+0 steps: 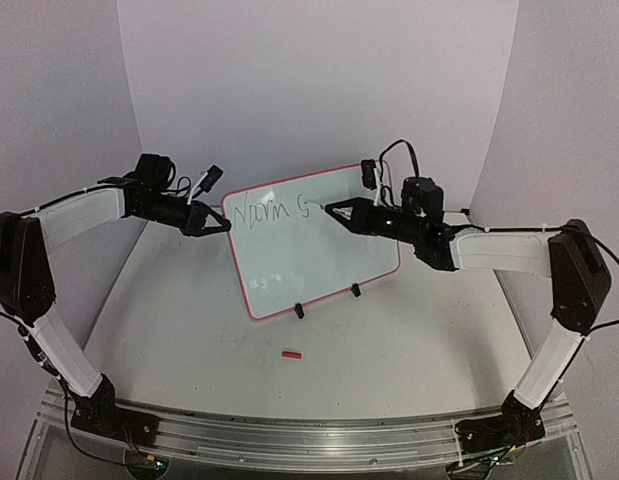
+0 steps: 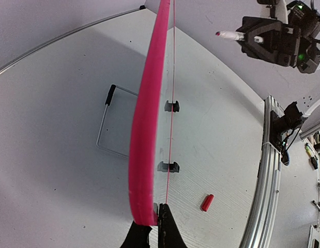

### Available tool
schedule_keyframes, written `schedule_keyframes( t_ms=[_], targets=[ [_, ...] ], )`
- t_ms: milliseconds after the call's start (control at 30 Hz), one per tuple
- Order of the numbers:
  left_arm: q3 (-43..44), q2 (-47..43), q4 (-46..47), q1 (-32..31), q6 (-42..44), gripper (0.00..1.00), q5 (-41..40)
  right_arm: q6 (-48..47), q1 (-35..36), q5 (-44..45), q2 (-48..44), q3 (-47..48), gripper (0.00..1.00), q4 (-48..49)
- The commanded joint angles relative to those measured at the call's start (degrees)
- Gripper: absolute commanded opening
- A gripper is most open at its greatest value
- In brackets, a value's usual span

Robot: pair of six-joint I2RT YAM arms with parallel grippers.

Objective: Write a sentence on the whiteboard

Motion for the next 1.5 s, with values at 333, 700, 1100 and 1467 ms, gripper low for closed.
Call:
schedule_keyframes(
  t_ms=[333, 700, 1100, 1467],
  targets=[
    [-0.12, -0.76, -1.78, -2.03, 4.68, 0.00, -3.99, -7.14, -1.04, -1.40, -3.10, 3.77, 0.00, -8.13],
    [-0.06, -0.49, -1.90, -2.07, 4.85, 0.00, -4.26, -7.22, -1.70, 2.80, 1.12, 6.40, 0.00, -8.29],
    [-0.04, -0.47, -2.05, -2.04, 5.00, 0.00, -4.40, -7.16, -2.10, 3.64, 4.12, 7.66, 0.00, -8.29],
    [-0.04, -0.48, -2.06, -2.06, 5.03, 0.00, -4.44, -7.11, -2.32, 5.51, 4.97, 8.32, 0.00, -7.77]
  ],
)
